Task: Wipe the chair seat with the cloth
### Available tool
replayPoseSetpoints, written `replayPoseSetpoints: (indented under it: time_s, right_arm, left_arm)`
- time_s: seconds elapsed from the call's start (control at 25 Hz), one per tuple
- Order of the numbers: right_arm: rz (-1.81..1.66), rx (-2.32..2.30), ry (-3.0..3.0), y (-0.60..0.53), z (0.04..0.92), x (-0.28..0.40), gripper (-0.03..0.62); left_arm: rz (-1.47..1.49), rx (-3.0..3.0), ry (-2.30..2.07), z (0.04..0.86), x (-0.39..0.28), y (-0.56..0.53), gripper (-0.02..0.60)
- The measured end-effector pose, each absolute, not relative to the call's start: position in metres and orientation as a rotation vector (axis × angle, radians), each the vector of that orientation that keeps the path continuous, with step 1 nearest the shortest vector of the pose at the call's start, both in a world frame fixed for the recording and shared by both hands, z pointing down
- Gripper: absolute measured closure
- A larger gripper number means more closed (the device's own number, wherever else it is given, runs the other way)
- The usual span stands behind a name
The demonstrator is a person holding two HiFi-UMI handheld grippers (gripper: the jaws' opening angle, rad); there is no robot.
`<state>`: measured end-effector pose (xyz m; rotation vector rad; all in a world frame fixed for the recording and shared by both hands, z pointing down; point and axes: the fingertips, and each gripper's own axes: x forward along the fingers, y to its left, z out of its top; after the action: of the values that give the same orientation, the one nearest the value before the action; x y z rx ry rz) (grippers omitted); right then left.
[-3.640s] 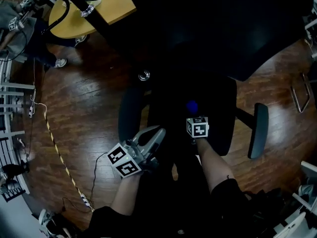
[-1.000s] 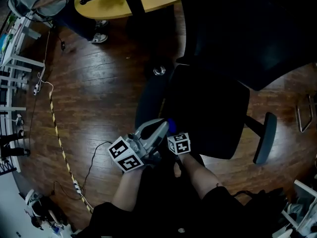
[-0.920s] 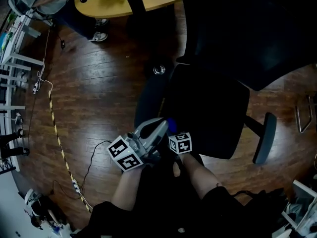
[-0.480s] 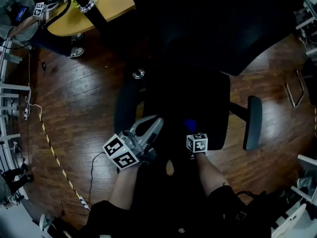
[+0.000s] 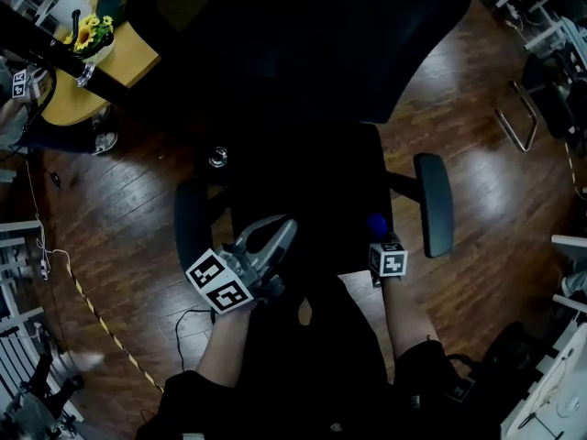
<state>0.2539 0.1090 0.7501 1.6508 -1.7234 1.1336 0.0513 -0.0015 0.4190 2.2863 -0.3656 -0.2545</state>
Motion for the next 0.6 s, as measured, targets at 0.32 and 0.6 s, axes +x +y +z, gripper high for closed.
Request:
replayPoseSetpoints:
  time_s: [0.32,0.6]
  right_arm:
    - [1.152,1.654,-1.837,0.076,0.707,0.233,0.557]
    - [0.842,1.703,-2.381,-0.026,0.497,0.166,0.557]
  left_arm:
    - [-0.256,2.296,-0.383,0.39,0.036,-0.018,0.58]
    - [-0.293,2.367,-0.388,0.318,0.014,-0.042,0.58]
